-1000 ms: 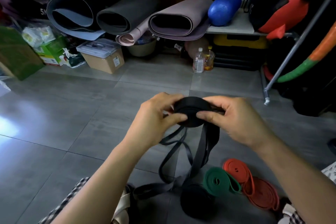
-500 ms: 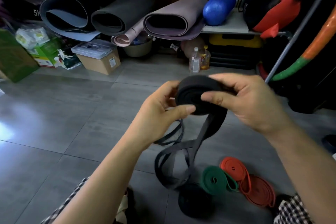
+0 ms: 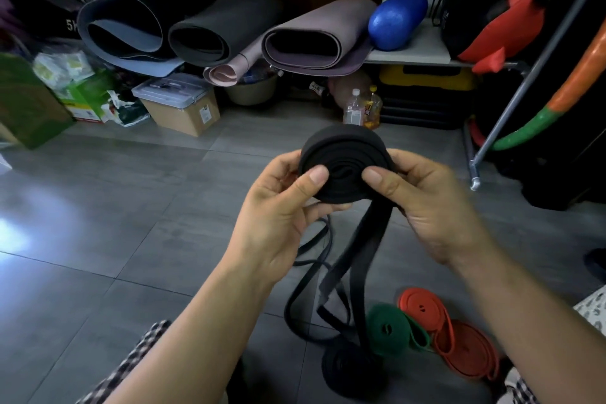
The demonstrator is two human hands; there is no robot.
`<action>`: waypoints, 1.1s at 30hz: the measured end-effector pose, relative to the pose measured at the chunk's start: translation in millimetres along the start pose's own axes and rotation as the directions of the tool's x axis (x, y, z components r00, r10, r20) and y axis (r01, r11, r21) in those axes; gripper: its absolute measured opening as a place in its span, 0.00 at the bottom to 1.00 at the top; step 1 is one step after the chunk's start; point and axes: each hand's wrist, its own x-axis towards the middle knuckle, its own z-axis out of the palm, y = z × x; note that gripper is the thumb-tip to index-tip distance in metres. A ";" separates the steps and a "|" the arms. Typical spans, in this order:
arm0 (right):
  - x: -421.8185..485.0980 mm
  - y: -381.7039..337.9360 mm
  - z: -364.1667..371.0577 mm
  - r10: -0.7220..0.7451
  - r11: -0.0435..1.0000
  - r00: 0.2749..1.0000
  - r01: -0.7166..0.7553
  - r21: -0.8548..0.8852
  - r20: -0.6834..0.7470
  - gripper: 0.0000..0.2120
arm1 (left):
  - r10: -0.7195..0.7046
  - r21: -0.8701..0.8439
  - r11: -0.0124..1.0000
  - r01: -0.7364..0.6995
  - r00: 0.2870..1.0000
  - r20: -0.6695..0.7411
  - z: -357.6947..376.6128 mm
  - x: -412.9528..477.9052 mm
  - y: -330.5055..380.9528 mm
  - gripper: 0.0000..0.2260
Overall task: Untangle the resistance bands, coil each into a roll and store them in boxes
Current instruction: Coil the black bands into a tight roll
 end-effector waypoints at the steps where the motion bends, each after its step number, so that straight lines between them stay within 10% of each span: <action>1: 0.5 -2.4 -1.3 0.004 1.000 1.000 -0.004 -0.020 0.004 0.11 | -0.038 0.000 0.999 0.038 0.999 0.015 -1.3 -0.4 -1.0 0.12; 7: -1.4 -3.5 -5.5 0.054 0.947 0.992 -0.015 -0.322 0.112 0.13 | -0.020 0.528 0.849 -0.030 0.996 0.090 -18.2 3.9 19.8 0.15; 17: -1.5 7.6 5.7 0.052 0.998 0.998 -0.053 0.035 0.031 0.13 | -0.083 0.002 0.997 0.083 0.997 0.008 -19.3 1.4 0.9 0.07; 23: -0.8 2.7 -3.6 0.092 0.912 0.982 -0.017 -0.410 0.165 0.13 | -0.112 0.557 0.830 0.031 0.987 0.112 -30.9 3.5 18.8 0.19; 33: -4.4 13.8 12.7 0.048 0.998 0.999 -0.049 0.043 0.017 0.13 | 0.002 0.060 0.998 0.000 1.000 -0.031 -18.7 0.6 5.0 0.15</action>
